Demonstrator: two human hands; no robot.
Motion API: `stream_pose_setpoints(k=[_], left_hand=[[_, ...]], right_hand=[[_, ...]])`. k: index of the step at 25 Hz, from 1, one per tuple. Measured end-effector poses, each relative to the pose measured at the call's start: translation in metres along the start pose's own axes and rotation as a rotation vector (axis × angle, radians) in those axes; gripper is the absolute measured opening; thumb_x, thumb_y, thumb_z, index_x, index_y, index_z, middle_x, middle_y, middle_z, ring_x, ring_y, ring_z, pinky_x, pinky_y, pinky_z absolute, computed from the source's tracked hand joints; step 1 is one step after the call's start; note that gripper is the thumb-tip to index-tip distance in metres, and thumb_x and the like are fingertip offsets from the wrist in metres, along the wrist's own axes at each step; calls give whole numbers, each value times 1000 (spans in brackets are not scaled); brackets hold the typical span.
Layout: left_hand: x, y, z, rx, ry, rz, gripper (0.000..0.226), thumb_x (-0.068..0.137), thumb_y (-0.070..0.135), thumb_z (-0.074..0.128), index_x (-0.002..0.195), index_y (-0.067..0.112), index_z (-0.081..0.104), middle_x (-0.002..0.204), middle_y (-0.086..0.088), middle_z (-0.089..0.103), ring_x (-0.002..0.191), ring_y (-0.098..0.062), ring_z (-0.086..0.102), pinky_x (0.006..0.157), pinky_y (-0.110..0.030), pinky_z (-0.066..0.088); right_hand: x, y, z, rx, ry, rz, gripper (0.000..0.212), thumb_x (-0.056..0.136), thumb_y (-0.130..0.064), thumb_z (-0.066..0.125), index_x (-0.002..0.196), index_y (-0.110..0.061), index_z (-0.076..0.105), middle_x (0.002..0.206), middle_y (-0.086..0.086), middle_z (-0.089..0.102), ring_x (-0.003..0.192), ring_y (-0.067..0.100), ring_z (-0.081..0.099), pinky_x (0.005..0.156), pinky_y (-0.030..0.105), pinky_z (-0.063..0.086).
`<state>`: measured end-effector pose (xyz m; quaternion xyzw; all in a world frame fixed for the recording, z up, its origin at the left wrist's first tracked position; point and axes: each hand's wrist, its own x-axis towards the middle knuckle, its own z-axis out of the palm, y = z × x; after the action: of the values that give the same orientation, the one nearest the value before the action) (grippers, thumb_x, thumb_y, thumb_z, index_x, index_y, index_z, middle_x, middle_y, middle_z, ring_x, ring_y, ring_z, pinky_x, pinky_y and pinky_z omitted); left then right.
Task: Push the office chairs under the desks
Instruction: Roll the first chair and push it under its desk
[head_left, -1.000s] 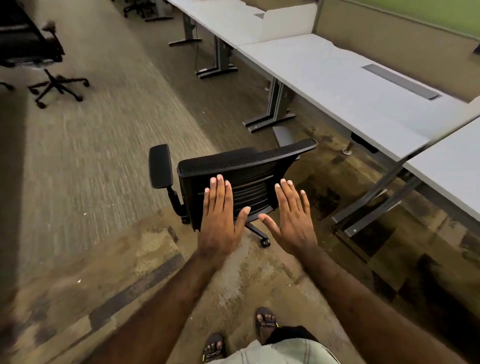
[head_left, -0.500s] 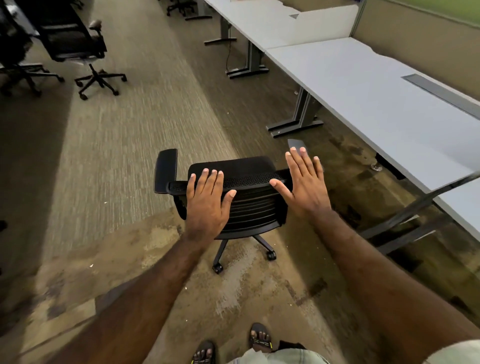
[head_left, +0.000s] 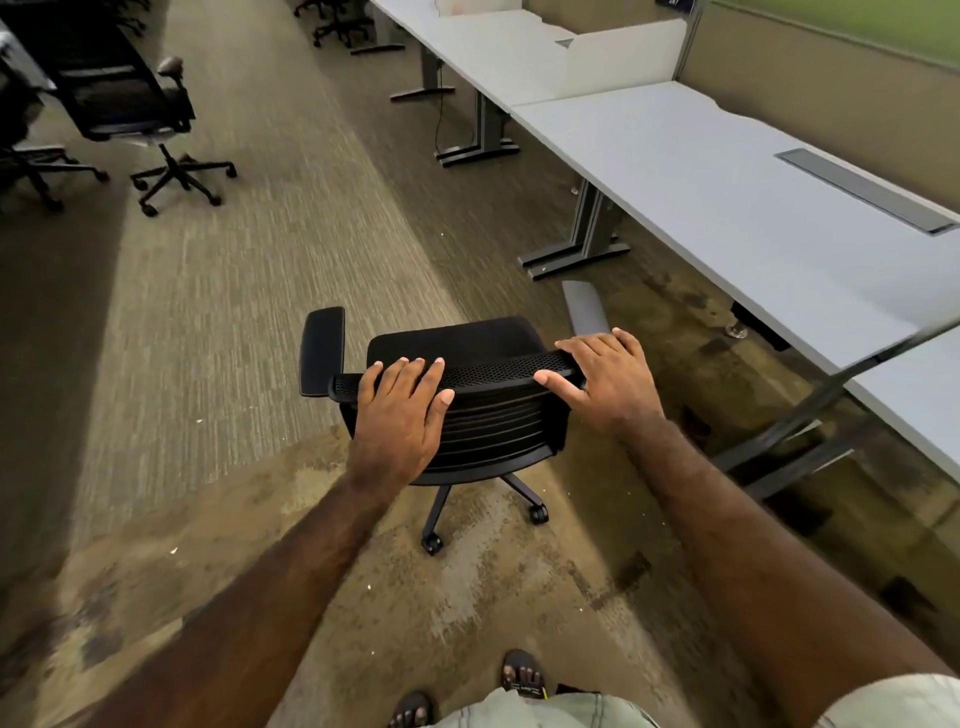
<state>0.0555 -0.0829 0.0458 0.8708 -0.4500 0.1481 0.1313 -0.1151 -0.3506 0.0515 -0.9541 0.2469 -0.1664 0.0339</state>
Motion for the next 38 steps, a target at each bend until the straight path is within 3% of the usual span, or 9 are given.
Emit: stream_pose_setpoints(k=[3, 9, 14, 19, 29, 33, 38], left_hand=[[-9, -9, -1, 2, 1, -17, 59, 113, 50, 29, 157, 18, 51, 155, -11, 58, 150, -29, 47, 131, -53, 20], [-18, -15, -2, -97, 87, 5, 53, 113, 41, 30, 147, 15, 61, 144, -9, 67, 139, -28, 57, 120, -50, 36], [-31, -17, 4, -114, 175, 34, 49, 113, 39, 34, 140, 16, 67, 134, -4, 72, 128, -24, 62, 114, -47, 36], [-34, -22, 12, -128, 258, 111, 49, 113, 45, 39, 137, 15, 69, 129, -4, 74, 123, -24, 65, 110, -47, 38], [16, -47, 21, -150, 241, 208, 45, 112, 46, 36, 128, 19, 68, 122, -2, 71, 116, -21, 60, 108, -49, 33], [48, -56, 24, -145, 162, 217, 45, 111, 47, 35, 129, 21, 66, 122, 0, 69, 116, -21, 60, 110, -49, 32], [106, -69, 38, -199, 74, 246, 46, 109, 47, 37, 133, 20, 66, 126, 1, 69, 122, -21, 59, 116, -50, 32]], right_hand=[[-12, -5, 1, -12, 12, 16, 80, 102, -88, 26, 138, -29, 67, 138, -6, 71, 138, 17, 58, 132, 48, 18], [-44, -12, 3, -30, 85, 41, 75, 104, -84, 31, 135, -27, 68, 133, -5, 73, 133, 18, 62, 128, 51, 26], [-77, -24, 0, -53, 204, 72, 68, 104, -81, 39, 130, -26, 71, 126, -6, 75, 124, 17, 65, 121, 48, 33], [-93, -36, -5, -59, 266, 129, 74, 103, -81, 39, 133, -23, 73, 129, -5, 75, 126, 18, 64, 120, 44, 31], [-74, -56, 2, -81, 279, 274, 77, 103, -84, 34, 136, -25, 72, 134, -4, 74, 133, 18, 61, 124, 41, 24], [-48, -58, 3, -70, 260, 314, 76, 102, -85, 33, 134, -29, 71, 133, -7, 73, 133, 16, 60, 124, 43, 23], [-12, -44, 21, -98, 294, 341, 68, 102, -84, 39, 134, -33, 69, 132, -11, 71, 132, 12, 56, 122, 33, 17]])
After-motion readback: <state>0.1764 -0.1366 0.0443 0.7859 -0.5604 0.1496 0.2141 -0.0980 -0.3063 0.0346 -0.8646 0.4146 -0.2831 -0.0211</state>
